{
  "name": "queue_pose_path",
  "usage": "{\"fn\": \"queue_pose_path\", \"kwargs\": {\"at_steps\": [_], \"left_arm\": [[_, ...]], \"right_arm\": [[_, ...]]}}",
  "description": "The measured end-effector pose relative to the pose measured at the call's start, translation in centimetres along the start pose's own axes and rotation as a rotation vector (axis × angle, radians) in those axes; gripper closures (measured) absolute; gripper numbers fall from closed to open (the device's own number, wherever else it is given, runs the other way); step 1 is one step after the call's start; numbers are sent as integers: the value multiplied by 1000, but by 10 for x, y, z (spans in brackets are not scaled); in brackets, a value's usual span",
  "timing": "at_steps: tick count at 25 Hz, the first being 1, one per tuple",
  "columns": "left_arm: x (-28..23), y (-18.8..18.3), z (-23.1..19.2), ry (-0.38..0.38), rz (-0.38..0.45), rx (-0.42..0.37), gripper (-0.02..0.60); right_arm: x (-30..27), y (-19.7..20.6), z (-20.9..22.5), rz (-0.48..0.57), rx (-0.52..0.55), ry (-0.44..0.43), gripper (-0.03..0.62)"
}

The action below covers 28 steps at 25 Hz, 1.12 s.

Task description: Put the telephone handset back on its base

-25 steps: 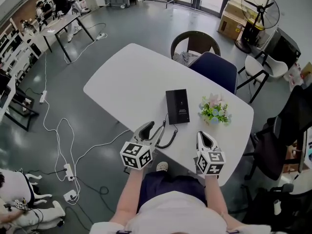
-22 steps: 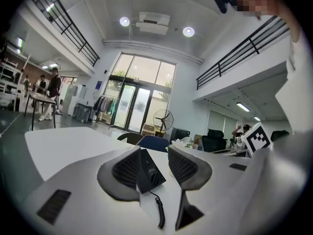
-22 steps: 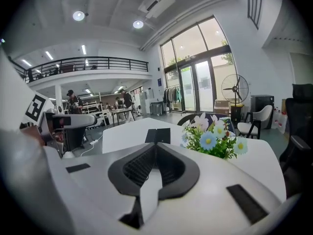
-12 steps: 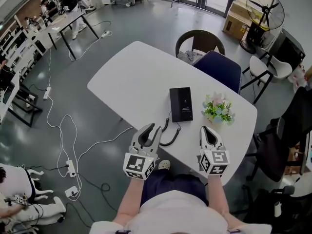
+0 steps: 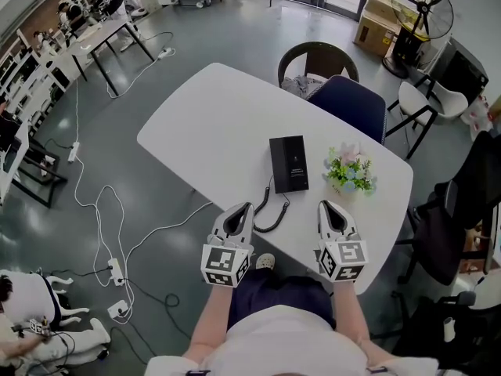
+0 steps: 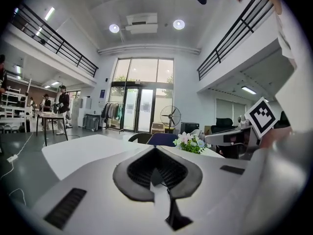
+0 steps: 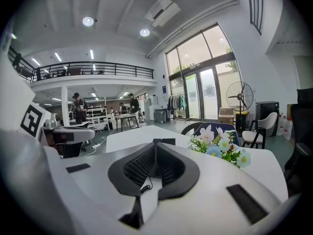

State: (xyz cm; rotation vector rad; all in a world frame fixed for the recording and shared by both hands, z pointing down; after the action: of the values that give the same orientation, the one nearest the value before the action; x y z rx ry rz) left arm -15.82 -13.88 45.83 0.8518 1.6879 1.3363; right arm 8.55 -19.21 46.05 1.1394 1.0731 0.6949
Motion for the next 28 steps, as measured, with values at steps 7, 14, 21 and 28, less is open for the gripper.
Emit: {"fn": "queue_pose_path", "kwargs": {"at_steps": [7,14,21,28], "left_arm": [[-5,3,-5,-3,-17,11,566],[-9,4,-8,-11,-31,17,566],[-11,8,-10,0,-43,23,566],[-13,10,-15,6,-50,31,566]], "right_arm": [[0,0,4,-10,-1,29,560],[-1,-3,7,-12,11,40,562],[-2,-1,8,-19,3,57,563],[-7,2,4,-26,4,62,563]]}}
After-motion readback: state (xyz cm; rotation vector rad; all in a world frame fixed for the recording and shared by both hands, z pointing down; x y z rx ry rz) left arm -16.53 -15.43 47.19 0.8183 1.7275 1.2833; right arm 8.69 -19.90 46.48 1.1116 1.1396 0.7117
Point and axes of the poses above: the fingertips, and each gripper's own axes: x backward along the fingers, z to its right, y out of its underside, the point moved 8 cm from there along x, backward along the fingers, and after that the axes turned 10 degrees about y, right-handed, at the moved point
